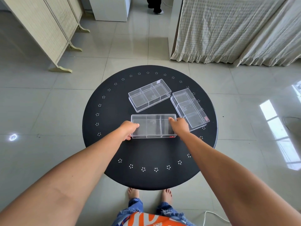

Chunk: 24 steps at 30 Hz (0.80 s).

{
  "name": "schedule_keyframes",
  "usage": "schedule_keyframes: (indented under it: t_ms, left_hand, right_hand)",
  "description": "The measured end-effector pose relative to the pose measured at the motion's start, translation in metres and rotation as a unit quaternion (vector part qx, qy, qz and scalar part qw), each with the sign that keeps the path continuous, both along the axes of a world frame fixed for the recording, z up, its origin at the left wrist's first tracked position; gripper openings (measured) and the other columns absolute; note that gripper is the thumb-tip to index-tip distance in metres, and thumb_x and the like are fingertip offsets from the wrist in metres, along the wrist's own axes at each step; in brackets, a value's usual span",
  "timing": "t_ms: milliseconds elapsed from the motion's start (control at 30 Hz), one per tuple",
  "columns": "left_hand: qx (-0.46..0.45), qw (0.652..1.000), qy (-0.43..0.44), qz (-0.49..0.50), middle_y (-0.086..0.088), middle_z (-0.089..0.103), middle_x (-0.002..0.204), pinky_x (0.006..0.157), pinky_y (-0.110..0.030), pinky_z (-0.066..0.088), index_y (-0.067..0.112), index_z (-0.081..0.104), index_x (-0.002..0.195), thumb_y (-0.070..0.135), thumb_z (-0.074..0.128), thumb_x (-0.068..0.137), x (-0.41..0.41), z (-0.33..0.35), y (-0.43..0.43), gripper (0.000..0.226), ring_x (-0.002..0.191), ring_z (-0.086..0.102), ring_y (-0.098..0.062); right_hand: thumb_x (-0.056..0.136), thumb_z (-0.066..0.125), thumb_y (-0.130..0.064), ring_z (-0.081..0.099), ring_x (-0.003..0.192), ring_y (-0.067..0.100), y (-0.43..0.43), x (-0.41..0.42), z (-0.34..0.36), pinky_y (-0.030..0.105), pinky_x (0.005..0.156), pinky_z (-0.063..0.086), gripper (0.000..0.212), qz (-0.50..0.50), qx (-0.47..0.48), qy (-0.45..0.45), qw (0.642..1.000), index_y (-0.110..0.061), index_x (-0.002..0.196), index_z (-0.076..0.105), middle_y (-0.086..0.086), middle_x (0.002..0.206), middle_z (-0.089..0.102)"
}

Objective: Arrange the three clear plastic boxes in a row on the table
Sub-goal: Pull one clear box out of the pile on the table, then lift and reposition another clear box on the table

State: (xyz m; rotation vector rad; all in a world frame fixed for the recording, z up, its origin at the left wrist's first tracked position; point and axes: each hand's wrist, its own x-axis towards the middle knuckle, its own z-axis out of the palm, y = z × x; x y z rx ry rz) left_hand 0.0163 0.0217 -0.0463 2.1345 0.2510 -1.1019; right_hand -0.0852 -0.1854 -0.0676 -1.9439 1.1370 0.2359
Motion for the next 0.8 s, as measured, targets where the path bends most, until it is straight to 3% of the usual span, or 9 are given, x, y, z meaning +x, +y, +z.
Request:
schedule_keyframes:
  t_ms: [67, 167, 233, 333, 400, 467, 533, 600, 800]
  left_hand:
    - [0.008, 1.000, -0.005, -0.010, -0.017, 0.055, 0.128, 0.094, -0.042, 0.052, 0.004, 0.046, 0.140, 0.033, 0.056, 0.096, 0.000, 0.000, 0.000, 0.054, 0.103, 0.057, -0.032]
    - [0.020, 1.000, -0.008, -0.021, -0.017, 0.056, 0.130, 0.092, -0.042, 0.051, 0.004, 0.046, 0.140, 0.032, 0.055, 0.096, 0.000, 0.001, 0.000, 0.052, 0.106, 0.058, -0.033]
    - [0.031, 0.999, -0.021, -0.034, -0.012, 0.055, 0.120, 0.087, -0.039, 0.049, 0.006, 0.046, 0.138, 0.032, 0.055, 0.094, 0.001, 0.005, -0.001, 0.052, 0.102, 0.057, -0.032]
    - [0.102, 0.987, -0.097, -0.076, -0.013, 0.043, 0.143, 0.094, -0.039, 0.048, 0.015, 0.034, 0.149, 0.034, 0.055, 0.087, 0.005, 0.013, -0.005, 0.068, 0.122, 0.053, -0.034]
    - [0.139, 0.970, -0.156, -0.124, -0.013, 0.030, 0.152, 0.099, -0.043, 0.044, 0.019, 0.029, 0.151, 0.034, 0.054, 0.087, 0.007, 0.020, -0.010, 0.071, 0.132, 0.044, -0.036]
    - [0.153, 0.948, -0.223, -0.169, -0.014, 0.032, 0.148, 0.096, -0.044, 0.045, 0.019, 0.037, 0.146, 0.035, 0.055, 0.087, 0.011, 0.027, -0.015, 0.064, 0.132, 0.041, -0.034]
    - [0.132, 0.926, -0.284, -0.209, -0.013, 0.036, 0.143, 0.093, -0.043, 0.045, 0.021, 0.044, 0.141, 0.036, 0.054, 0.089, 0.015, 0.032, -0.020, 0.055, 0.129, 0.041, -0.032]
    - [0.094, 0.911, -0.320, -0.243, -0.012, 0.042, 0.139, 0.095, -0.043, 0.045, 0.024, 0.052, 0.135, 0.038, 0.053, 0.091, 0.019, 0.036, -0.028, 0.045, 0.126, 0.045, -0.031]
    - [-0.013, 0.893, -0.310, -0.327, -0.003, 0.059, 0.127, 0.093, -0.036, 0.049, 0.032, 0.061, 0.124, 0.034, 0.050, 0.091, 0.027, 0.044, -0.063, 0.035, 0.111, 0.060, -0.025]
  right_hand:
    - [0.095, 0.047, -0.044, 0.058, 0.084, 0.028, 0.001, -0.001, 0.001, 0.031, 0.071, 0.040, 0.037, 0.004, -0.002, -0.001, 1.000, -0.008, 0.094, 0.058, 0.010, 0.092, 0.063]
    - [0.096, 0.046, -0.040, 0.057, 0.082, 0.028, 0.001, -0.003, 0.003, 0.030, 0.067, 0.040, 0.035, 0.013, -0.003, 0.000, 1.000, -0.008, 0.095, 0.059, 0.008, 0.087, 0.062]
    - [0.096, 0.045, -0.038, 0.055, 0.078, 0.028, 0.002, -0.005, 0.007, 0.030, 0.061, 0.037, 0.032, 0.018, -0.005, 0.002, 1.000, -0.011, 0.082, 0.054, 0.004, 0.075, 0.057]
    - [0.096, 0.044, -0.036, 0.055, 0.077, 0.029, 0.003, -0.008, 0.011, 0.031, 0.065, 0.037, 0.034, 0.016, -0.019, -0.003, 1.000, -0.014, 0.071, 0.045, 0.004, 0.071, 0.054]
    - [0.097, 0.044, -0.036, 0.057, 0.082, 0.030, 0.004, -0.012, 0.014, 0.030, 0.069, 0.038, 0.031, 0.011, -0.031, -0.005, 0.999, -0.011, 0.078, 0.049, 0.006, 0.079, 0.057]
    - [0.098, 0.045, -0.036, 0.062, 0.093, 0.031, 0.004, -0.016, 0.018, 0.030, 0.074, 0.039, 0.032, 0.006, -0.037, -0.010, 0.999, -0.008, 0.105, 0.059, 0.008, 0.093, 0.063]
    - [0.098, 0.048, -0.036, 0.062, 0.108, 0.032, 0.006, -0.021, 0.026, 0.030, 0.080, 0.042, 0.043, -0.004, -0.039, -0.017, 0.999, -0.008, 0.130, 0.056, 0.012, 0.111, 0.067]
    - [0.098, 0.050, -0.034, 0.060, 0.116, 0.031, 0.008, -0.027, 0.033, 0.033, 0.090, 0.044, 0.047, -0.016, -0.045, -0.026, 0.998, -0.010, 0.138, 0.054, 0.011, 0.125, 0.066]
    - [0.088, 0.053, -0.034, 0.065, 0.105, 0.027, 0.003, -0.056, 0.036, 0.038, 0.091, 0.052, 0.034, -0.104, -0.115, -0.087, 0.984, -0.023, 0.116, 0.067, 0.005, 0.117, 0.066]
